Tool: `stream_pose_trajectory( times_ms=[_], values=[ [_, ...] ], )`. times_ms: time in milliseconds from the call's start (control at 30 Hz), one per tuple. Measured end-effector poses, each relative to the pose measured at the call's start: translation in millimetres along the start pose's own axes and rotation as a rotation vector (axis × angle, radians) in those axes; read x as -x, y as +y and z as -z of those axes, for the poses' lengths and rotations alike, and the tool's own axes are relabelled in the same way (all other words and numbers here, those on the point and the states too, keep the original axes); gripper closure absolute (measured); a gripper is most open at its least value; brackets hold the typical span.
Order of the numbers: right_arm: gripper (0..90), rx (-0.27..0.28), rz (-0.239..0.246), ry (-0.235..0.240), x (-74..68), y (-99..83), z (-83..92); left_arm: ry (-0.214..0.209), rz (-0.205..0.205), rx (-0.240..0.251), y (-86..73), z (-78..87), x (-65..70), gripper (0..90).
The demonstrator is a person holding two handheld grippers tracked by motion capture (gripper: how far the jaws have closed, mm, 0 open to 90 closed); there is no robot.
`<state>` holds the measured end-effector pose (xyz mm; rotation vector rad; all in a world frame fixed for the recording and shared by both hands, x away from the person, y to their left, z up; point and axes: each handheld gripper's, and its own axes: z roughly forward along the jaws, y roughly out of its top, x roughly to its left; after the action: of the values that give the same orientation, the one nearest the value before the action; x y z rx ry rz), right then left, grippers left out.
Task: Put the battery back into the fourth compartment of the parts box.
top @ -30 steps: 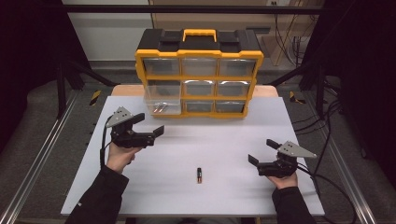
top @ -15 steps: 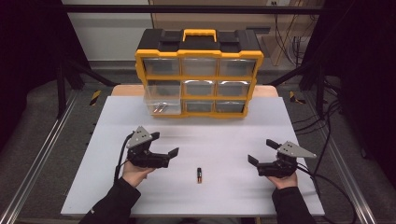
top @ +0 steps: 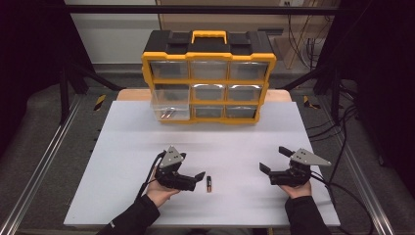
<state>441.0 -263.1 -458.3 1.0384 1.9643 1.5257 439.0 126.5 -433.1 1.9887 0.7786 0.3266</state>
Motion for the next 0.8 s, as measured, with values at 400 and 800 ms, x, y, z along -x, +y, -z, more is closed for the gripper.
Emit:
stream_pose_trajectory(
  times_ms=[400, 800],
  values=[
    [0.2, -0.003, 0.000, -0.001, -0.2, -0.3, -0.4, -0.024, 0.001, -0.094, -11.9, -30.4, 20.0, 4.9],
    [0.2, -0.004, -0.002, 0.000, -0.1, -0.3, -0.5, 0.012, 0.077, -0.174, -22.5, -46.7, 24.6, 16.9]
  ],
)
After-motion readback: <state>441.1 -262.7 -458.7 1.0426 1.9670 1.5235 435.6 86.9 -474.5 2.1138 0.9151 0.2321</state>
